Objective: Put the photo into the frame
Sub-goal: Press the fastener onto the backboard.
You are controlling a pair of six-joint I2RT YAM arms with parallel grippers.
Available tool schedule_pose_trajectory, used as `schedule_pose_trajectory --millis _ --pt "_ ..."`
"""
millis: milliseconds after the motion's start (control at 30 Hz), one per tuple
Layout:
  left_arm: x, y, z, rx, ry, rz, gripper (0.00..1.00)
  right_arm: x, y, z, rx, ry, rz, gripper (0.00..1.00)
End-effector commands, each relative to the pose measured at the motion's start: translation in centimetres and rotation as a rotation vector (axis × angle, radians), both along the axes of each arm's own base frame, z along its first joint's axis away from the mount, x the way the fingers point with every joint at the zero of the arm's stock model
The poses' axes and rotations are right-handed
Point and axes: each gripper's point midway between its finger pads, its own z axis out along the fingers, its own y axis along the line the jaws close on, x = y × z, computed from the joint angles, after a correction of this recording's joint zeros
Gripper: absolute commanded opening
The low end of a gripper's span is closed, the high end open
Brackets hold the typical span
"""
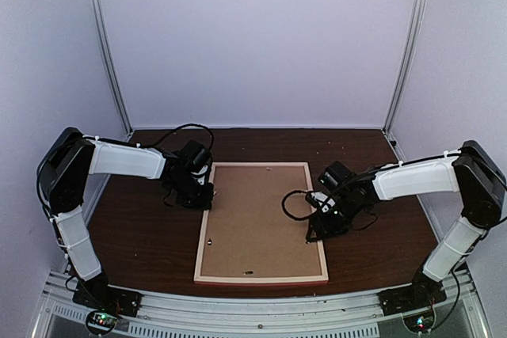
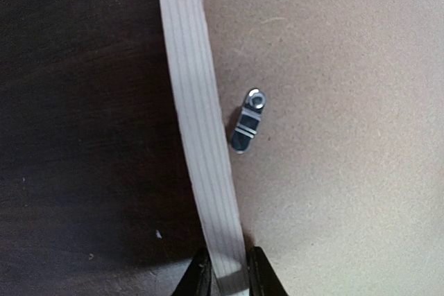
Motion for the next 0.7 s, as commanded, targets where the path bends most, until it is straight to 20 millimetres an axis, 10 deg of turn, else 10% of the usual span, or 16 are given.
schedule_pose_trajectory --millis 0,667 --pt "-0.1 -1.5 0.6 -0.05 -0.016 -0.058 0.19 -0.1 -1.8 -1.4 -0.091 -0.04 0.031 0.53" --pt "0.1 -1.8 0.7 -0.058 -0.017 -0.061 0.19 -0.8 -2.5 0.1 -0.181 -0.046 0.044 0.64"
